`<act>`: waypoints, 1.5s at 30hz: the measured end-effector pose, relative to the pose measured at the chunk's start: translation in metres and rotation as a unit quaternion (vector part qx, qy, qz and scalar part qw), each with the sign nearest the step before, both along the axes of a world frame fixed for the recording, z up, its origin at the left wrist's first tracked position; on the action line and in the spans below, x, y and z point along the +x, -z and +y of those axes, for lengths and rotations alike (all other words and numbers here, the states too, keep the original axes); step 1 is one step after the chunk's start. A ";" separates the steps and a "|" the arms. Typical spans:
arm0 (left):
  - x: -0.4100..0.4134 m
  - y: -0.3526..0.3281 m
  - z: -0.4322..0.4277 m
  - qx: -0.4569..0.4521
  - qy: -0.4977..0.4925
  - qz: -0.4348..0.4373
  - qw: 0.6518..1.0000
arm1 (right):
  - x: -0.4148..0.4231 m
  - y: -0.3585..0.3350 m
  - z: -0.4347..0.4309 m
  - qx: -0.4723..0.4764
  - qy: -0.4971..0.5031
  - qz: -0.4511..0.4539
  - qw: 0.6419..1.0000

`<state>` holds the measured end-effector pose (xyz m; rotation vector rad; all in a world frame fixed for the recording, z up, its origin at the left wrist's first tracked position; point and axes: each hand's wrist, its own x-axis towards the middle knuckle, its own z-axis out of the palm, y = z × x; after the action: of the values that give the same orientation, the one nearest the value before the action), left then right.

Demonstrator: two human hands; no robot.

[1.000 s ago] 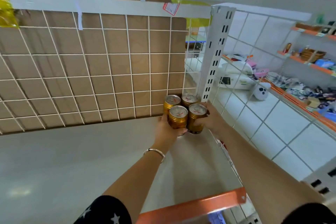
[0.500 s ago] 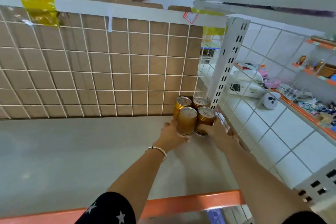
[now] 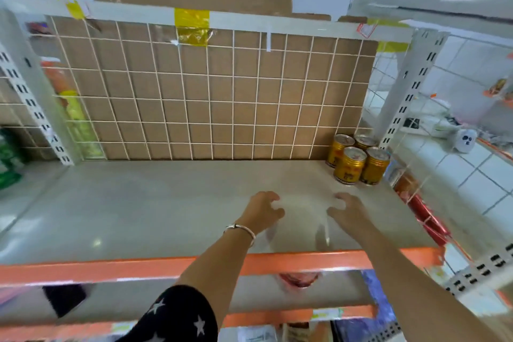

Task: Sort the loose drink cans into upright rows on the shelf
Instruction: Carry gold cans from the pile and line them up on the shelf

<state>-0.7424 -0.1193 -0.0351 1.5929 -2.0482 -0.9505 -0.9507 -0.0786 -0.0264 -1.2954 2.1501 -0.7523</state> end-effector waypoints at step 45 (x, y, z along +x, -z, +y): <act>0.670 -0.102 0.096 -0.186 -0.290 -0.089 0.934 | 0.683 -0.105 -0.010 -0.078 -0.452 0.026 0.888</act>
<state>-0.0727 -0.0234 0.0669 1.9391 -1.5700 -0.1981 -0.2675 -0.0882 0.0791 -2.1533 1.2576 -0.4767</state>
